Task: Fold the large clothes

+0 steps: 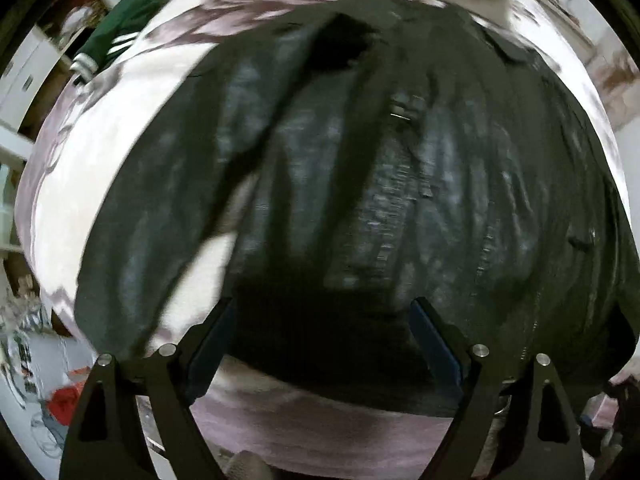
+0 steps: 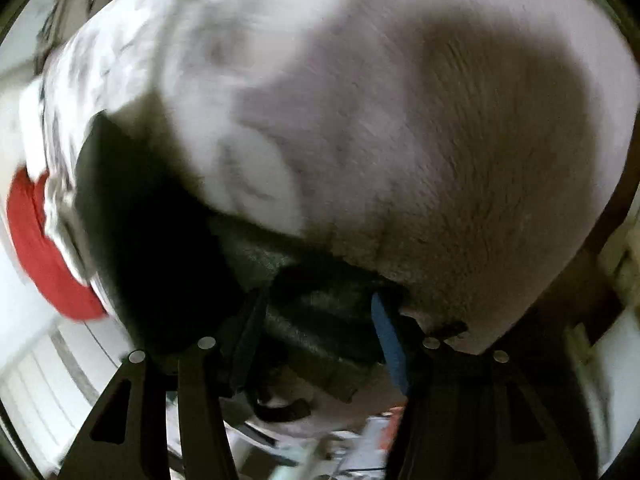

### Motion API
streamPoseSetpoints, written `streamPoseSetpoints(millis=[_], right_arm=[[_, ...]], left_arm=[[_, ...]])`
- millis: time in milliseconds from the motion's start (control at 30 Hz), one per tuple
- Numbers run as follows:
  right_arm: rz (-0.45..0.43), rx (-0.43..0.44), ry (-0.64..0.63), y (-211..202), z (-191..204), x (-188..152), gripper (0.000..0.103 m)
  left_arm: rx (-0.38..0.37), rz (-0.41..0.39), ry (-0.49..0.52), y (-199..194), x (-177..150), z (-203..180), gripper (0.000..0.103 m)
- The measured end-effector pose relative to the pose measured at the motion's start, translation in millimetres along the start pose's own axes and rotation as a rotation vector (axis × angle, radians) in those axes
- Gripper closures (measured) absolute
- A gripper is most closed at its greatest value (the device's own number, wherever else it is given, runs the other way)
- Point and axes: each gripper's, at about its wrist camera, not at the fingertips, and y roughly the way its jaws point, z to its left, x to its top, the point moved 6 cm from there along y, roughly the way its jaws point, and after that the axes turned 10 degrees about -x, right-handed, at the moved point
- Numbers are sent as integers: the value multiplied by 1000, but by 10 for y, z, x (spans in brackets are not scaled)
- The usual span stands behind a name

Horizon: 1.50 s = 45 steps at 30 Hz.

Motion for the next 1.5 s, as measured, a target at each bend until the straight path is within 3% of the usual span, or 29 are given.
streamPoseSetpoints(millis=[67,100,133,167,200,367,433,467,500,533,667,733,767,800,867,967,1100,1167,1233,1267,1300,1400,1500], right_arm=[[-27,-7,-26,152,132,-85,42],[-40,-25,-48,150,162,-110,49],[-51,-40,-83,158,216,-155,65],[-51,-37,-134,174,304,-250,102],[-33,-23,-164,195,383,-332,103],[-132,-25,-206,-149,513,-508,103],[-101,-41,-174,-287,403,-347,100],[-52,-38,-150,-216,332,-350,79],[-20,-29,-125,-188,266,-313,51],[8,-9,-95,-113,287,-260,44],[138,110,-6,395,151,-327,43],[122,114,25,559,225,-379,56],[82,96,22,570,284,-417,79],[60,78,0,546,330,-456,91],[-21,61,-66,289,445,-532,93],[-198,-26,-112,-295,470,-463,94],[-378,-171,-132,-972,134,84,94],[-420,-219,-120,-1136,-85,388,94],[-404,-225,-124,-1125,-203,649,93],[-393,-241,-105,-1105,-303,762,83],[-381,-233,-87,-1088,-409,796,73],[-351,-168,43,-1133,-746,732,62],[-288,78,165,-1087,-1013,428,58]], left_arm=[[5,-2,42,40,25,-179,16],[4,-4,65,32,0,-251,16],[10,-8,84,26,-9,-312,16],[12,-10,107,29,-19,-395,16],[17,-11,128,32,-23,-475,16],[19,-21,179,81,192,-725,16],[34,-20,198,162,248,-778,16],[55,-8,215,257,202,-781,16],[66,10,222,347,210,-793,16],[76,28,226,424,255,-833,16],[82,38,236,590,233,-827,14],[84,48,246,616,240,-836,13],[84,53,246,628,241,-836,11],[84,57,247,646,262,-826,11],[84,62,248,678,328,-781,5],[80,59,244,735,394,-740,3],[85,20,238,802,359,-705,1],[87,-15,235,809,292,-722,1],[86,-33,236,844,197,-760,1],[85,-35,237,841,166,-761,1],[82,-31,238,833,143,-759,1],[74,5,228,762,128,-726,1],[86,36,219,724,148,-701,1]])
